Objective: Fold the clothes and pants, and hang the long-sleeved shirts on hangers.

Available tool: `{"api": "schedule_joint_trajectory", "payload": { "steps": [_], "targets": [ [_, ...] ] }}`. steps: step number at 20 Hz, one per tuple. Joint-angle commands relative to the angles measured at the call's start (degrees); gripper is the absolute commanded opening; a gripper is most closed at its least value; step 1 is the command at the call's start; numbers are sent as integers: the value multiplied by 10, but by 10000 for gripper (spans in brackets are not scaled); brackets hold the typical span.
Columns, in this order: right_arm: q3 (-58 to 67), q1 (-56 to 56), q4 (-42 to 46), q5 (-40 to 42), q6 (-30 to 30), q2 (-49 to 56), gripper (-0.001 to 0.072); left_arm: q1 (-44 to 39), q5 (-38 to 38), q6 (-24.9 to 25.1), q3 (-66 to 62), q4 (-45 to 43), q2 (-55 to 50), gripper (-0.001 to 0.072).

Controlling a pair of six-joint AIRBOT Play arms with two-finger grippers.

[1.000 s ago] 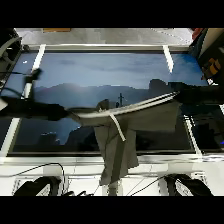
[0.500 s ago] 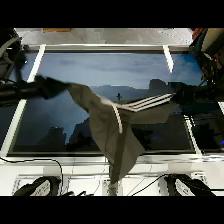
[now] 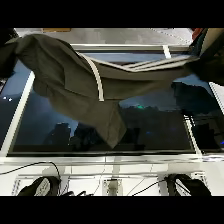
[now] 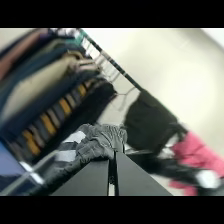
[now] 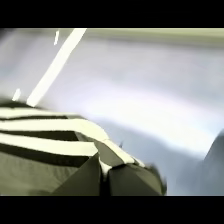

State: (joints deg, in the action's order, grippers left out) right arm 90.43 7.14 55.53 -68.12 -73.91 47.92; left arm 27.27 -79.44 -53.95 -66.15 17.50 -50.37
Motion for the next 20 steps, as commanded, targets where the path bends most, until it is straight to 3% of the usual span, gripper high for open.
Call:
{"api": "schedule_joint_trajectory", "payload": {
  "steps": [1,7,9,12,14,17,20],
  "targets": [
    [73,0,34,24,0,-65,9,23,42,19,-1,-43,103,14],
    [153,0,105,37,-2,-143,8,23,193,17,-1,-122,282,14],
    [157,0,108,49,-2,-140,8,23,235,13,-1,-192,317,15],
    [157,0,107,18,-23,-92,8,23,226,-99,1,-381,327,15],
    [156,0,105,-49,-40,-32,9,23,196,-158,13,-513,319,15],
    [136,0,83,-125,-52,70,9,17,173,-161,66,-563,290,16],
    [87,0,51,-96,-51,157,10,3,175,-143,125,-563,233,16]
  ]
}}
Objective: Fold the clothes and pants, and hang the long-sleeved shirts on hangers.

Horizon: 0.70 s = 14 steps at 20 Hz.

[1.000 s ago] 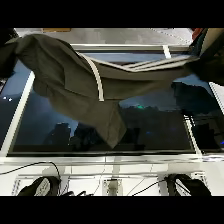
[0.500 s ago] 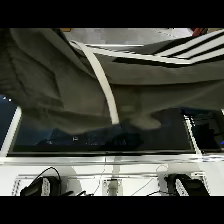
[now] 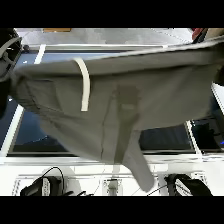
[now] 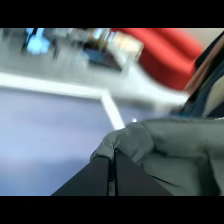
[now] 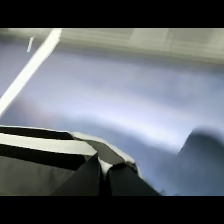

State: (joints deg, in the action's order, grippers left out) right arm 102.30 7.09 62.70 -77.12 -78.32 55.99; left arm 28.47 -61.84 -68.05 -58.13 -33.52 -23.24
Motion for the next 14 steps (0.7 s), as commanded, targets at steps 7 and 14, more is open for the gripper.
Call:
{"api": "schedule_joint_trajectory", "payload": {
  "steps": [7,14],
  "targets": [
    [-72,0,-24,148,-6,224,9,-92,126,125,78,-15,-299,16],
    [-95,-12,15,-22,-6,285,9,-136,173,302,77,19,-450,17]
  ]
}}
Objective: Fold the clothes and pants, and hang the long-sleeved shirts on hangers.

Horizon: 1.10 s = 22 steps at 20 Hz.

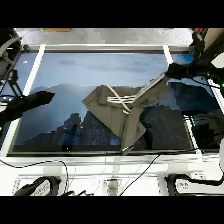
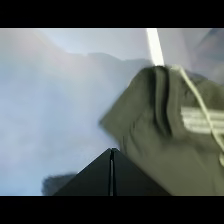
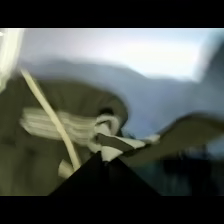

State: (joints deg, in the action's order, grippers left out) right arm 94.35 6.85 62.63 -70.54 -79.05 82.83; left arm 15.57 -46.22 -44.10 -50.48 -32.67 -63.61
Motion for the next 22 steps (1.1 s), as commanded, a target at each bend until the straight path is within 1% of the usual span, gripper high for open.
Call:
{"api": "schedule_joint_trajectory", "payload": {
  "steps": [1,2,3,5,7,8,9,10,11,13,14,15,16,17,18,20,22],
  "targets": [
    [-28,-17,28,-117,1,17,9,-3,17,62,1,10,-48,17],
    [-50,-27,40,-131,1,13,9,0,17,62,1,10,-48,17],
    [-78,-37,46,-124,1,3,9,0,16,60,1,10,-48,17],
    [-146,-59,50,-86,1,-34,9,-9,11,60,1,17,-48,16],
    [-211,-76,50,-52,1,-82,9,-40,17,60,1,44,-50,17],
    [-240,-79,48,-46,1,-108,9,-66,34,60,1,63,-54,24],
    [-263,-80,48,-46,1,-131,9,-96,68,60,0,80,-58,128],
    [-284,-80,49,-45,1,-154,9,-132,114,60,-1,95,-65,285],
    [-300,-80,50,-42,1,-173,9,-174,169,60,-3,103,-75,321],
    [-318,-80,53,-42,1,-200,9,-252,247,60,-16,102,-105,321],
    [-317,-80,53,-42,1,-206,9,-282,251,59,-32,103,-127,321],
    [-317,-80,52,-38,1,-209,10,-302,242,49,-52,102,-151,322],
    [-317,-80,53,-31,1,-211,10,-317,227,15,-79,102,-182,342],
    [-317,-80,53,-28,1,-210,10,-322,203,-5,-108,102,-213,393],
    [-317,-80,53,-27,1,-210,9,-321,172,-9,-142,102,-247,432],
    [-317,-80,53,-24,1,-210,10,-320,129,-10,-198,102,-303,434],
    [-317,-80,53,-19,1,-210,10,-320,113,-9,-232,102,-344,434]
  ]
}}
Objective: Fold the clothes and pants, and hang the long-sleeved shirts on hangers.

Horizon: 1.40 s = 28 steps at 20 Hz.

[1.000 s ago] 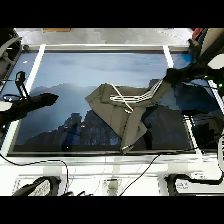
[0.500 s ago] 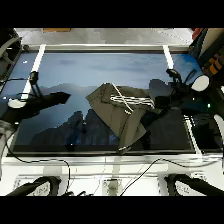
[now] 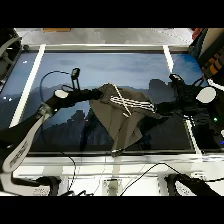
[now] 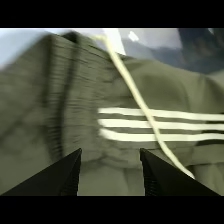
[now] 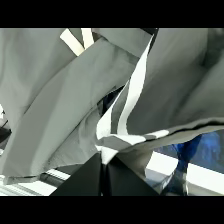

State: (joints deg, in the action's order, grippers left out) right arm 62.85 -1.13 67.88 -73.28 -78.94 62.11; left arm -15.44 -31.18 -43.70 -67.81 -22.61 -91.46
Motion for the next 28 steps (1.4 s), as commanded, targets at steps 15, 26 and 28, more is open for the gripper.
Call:
{"api": "schedule_joint_trajectory", "payload": {
  "steps": [15,26,28],
  "targets": [
    [-2,-1,0,30,0,-3,10,-2,-35,-75,-68,-89,-119,503],
    [-2,-1,0,41,0,-3,10,-34,27,-72,-68,-87,-129,434],
    [-2,-1,0,41,0,-3,10,-39,52,-71,-69,-87,-128,61]
  ]
}}
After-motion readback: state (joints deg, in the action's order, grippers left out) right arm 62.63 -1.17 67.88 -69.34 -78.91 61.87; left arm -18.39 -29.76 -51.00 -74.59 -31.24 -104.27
